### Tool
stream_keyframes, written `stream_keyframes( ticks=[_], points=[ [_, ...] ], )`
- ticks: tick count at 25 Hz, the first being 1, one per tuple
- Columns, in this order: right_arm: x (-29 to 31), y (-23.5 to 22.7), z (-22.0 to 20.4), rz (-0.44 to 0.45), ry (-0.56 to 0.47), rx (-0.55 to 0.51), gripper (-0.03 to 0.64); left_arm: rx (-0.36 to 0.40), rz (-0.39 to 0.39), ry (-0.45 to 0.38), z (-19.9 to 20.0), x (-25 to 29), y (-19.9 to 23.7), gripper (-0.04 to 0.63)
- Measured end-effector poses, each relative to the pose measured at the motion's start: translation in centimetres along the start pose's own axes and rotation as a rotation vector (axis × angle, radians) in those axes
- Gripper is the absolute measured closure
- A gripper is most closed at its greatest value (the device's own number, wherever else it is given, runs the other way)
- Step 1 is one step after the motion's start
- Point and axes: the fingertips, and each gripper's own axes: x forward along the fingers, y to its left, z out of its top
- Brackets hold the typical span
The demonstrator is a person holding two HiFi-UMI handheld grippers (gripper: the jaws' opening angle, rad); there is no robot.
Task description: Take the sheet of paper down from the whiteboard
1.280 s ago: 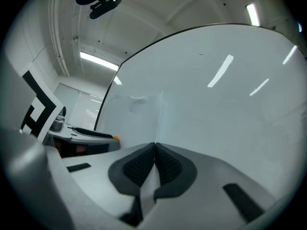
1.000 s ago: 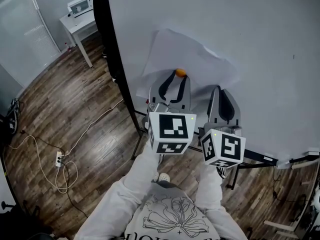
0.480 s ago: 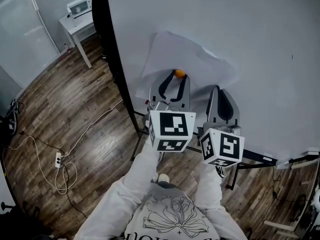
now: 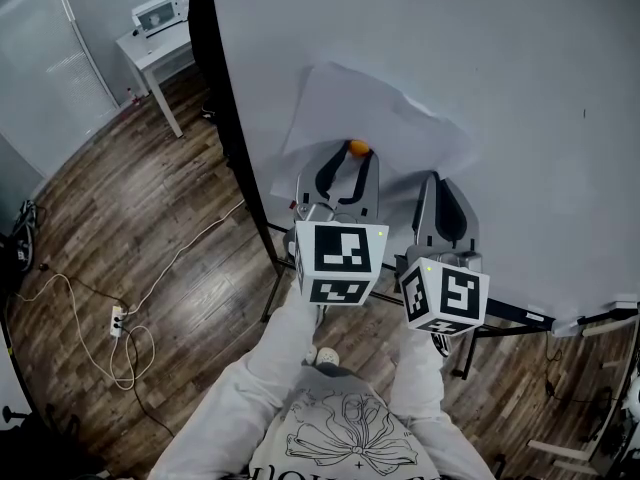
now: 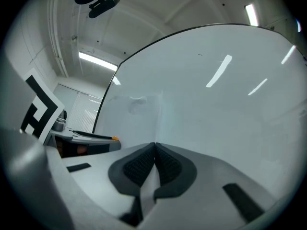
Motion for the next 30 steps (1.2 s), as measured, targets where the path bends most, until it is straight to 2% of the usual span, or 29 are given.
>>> stream_keyframes(
  ticks=[20, 30],
  points=[
    [-4.7, -7.2, 0.5, -0.226, -0.009, 0.026, 0.614, -0.006, 0.021, 0.005, 0.2, -1.3, 2.5, 0.479],
    [-6.8, -10.5, 0.5, -0.285, -0.006, 0.028, 0.614, 0.008, 0.026, 0.014, -0.1, -0.3, 1.4, 0.479]
  ],
)
